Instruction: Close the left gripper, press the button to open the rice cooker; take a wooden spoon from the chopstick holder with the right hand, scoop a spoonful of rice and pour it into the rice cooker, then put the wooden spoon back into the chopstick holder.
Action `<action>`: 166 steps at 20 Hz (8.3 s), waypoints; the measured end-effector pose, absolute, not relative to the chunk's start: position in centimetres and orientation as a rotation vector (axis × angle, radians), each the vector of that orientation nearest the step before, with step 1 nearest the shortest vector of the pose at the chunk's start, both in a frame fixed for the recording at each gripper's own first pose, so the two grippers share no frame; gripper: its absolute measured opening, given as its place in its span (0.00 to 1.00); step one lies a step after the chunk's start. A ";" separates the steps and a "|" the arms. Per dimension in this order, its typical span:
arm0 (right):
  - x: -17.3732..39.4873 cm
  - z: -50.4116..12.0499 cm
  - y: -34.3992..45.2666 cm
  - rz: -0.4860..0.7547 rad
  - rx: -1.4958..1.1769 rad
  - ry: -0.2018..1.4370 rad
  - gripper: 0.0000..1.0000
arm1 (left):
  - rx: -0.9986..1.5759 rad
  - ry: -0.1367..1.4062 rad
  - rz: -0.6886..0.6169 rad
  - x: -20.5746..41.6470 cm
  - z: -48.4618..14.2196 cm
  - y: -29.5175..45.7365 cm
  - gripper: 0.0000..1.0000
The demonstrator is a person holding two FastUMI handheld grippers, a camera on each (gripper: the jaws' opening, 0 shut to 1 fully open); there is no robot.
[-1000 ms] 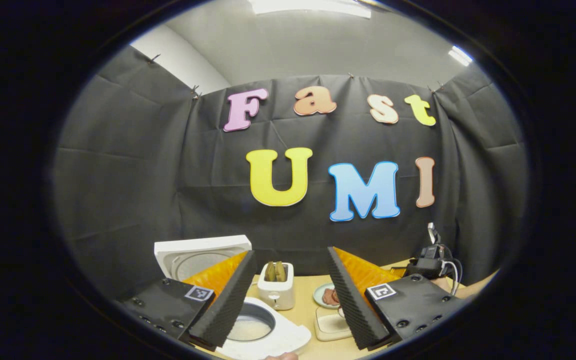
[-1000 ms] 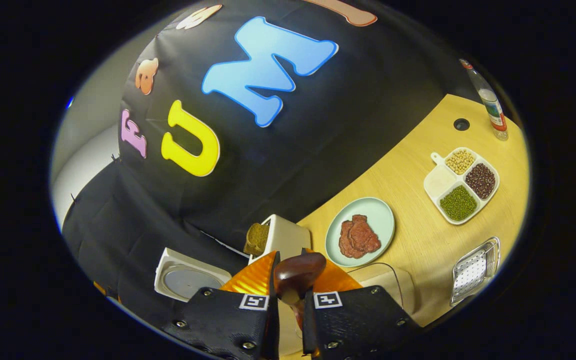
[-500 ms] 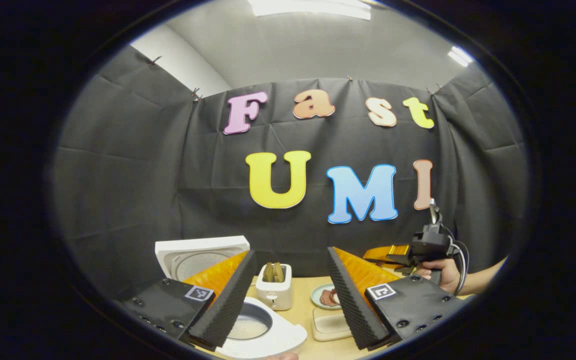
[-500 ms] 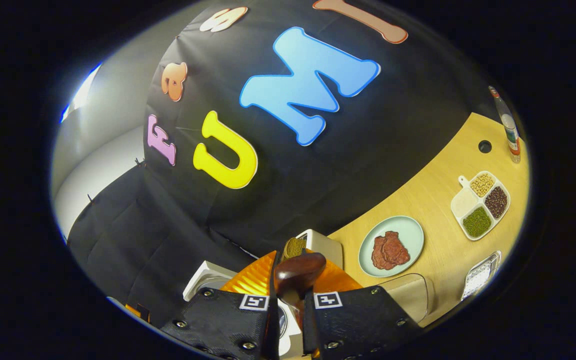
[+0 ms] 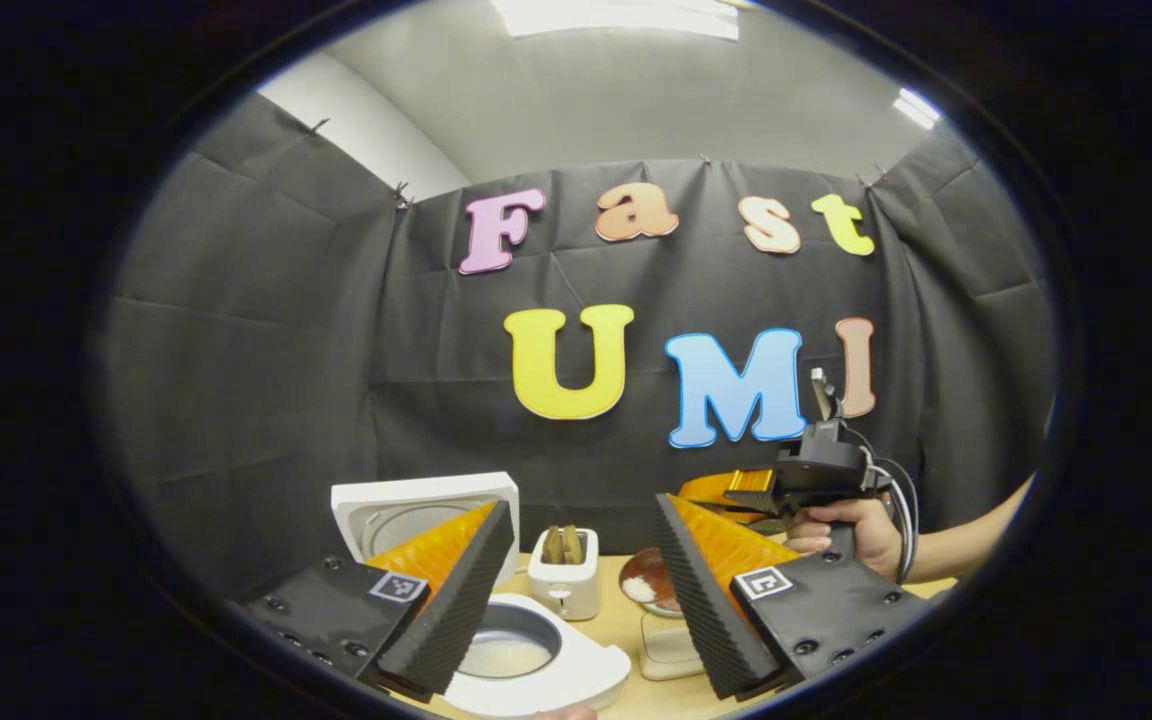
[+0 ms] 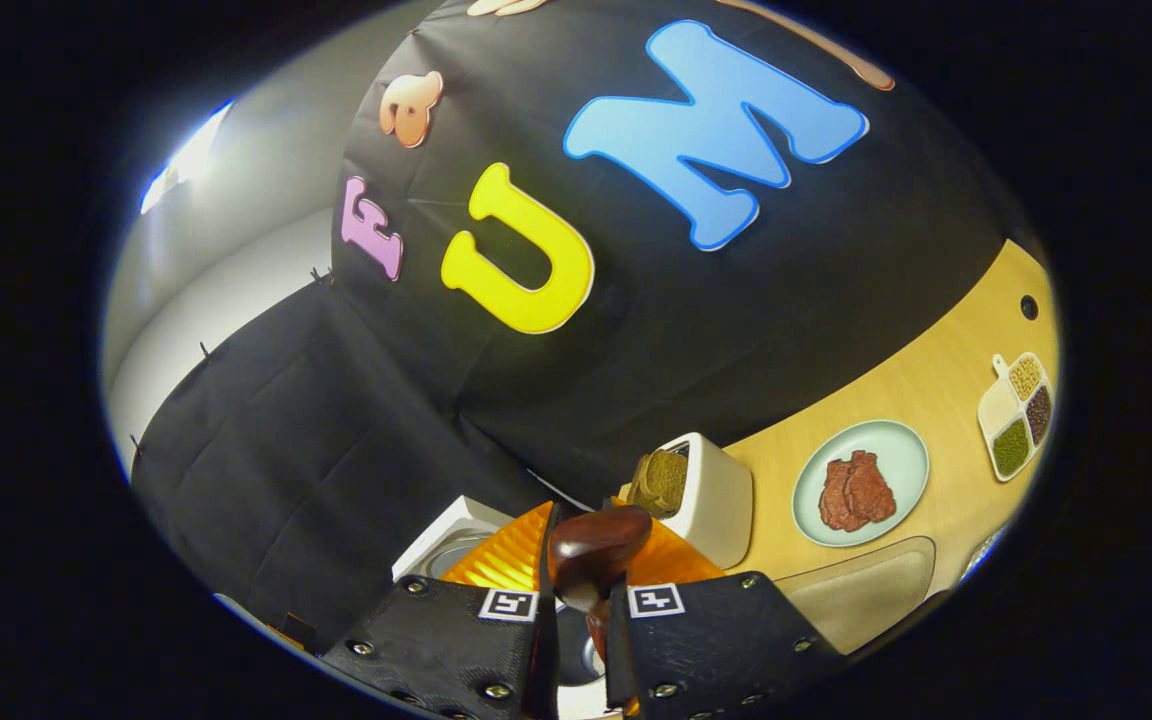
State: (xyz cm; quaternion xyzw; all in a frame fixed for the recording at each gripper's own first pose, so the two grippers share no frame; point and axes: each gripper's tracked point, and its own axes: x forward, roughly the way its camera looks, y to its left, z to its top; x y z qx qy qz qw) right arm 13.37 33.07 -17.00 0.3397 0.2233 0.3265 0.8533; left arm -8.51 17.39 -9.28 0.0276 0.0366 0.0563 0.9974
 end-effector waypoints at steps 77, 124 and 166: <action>2.2 -20.2 57.2 1.178 -0.334 0.240 0.18 | -0.020 0.038 0.372 -18.5 -8.9 24.2 0.99; 10.0 -4.9 20.0 0.553 0.176 0.166 0.18 | -0.003 0.074 -0.055 -5.9 -9.7 12.0 0.99; 12.2 -24.2 1.6 0.089 0.335 0.418 0.18 | 0.052 0.135 -0.082 -2.1 -11.9 6.5 0.94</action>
